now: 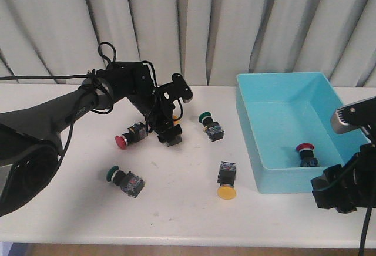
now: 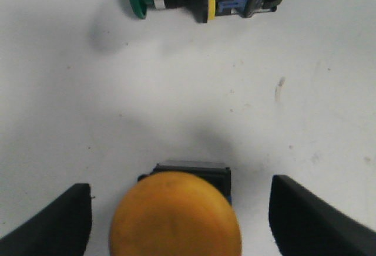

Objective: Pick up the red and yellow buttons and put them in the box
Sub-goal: 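Reach the left gripper to the yellow-capped button and grasp it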

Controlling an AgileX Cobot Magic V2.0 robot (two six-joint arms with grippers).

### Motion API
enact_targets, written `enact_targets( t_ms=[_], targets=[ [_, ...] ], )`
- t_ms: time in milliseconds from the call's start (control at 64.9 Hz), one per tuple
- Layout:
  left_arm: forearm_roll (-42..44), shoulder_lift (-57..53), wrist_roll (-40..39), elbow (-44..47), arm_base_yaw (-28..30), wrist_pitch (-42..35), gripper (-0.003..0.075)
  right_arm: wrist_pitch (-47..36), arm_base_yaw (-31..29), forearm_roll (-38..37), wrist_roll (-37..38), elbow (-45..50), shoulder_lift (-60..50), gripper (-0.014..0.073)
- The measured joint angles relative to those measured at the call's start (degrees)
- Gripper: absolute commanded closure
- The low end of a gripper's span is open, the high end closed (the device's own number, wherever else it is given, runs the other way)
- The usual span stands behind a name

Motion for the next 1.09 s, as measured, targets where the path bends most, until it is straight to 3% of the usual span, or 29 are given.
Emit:
enact_targets(
  t_ms=[477,616,878,1093],
  targets=[
    [-0.88,-1.42,-0.51,-0.32,0.0,1.69,0.0438,0.0,0.0,0.19,0.0,0.0,0.0,0.0139],
    [-0.87,-2.94,-1.57,-0.32,0.0,3.7,0.0491,0.0,0.0,0.19,0.0,0.0,0.0,0.0139],
    [-0.87,-6.51,-2.89,-0.32,0.0,7.76,0.051,0.0,0.0,0.19,0.0,0.0,0.0,0.0139],
    [-0.82,-10.08,-8.33,-0.32,0.05,11.66,0.051,-0.07,0.0,0.19,0.0,0.11,0.0,0.0139]
  ],
)
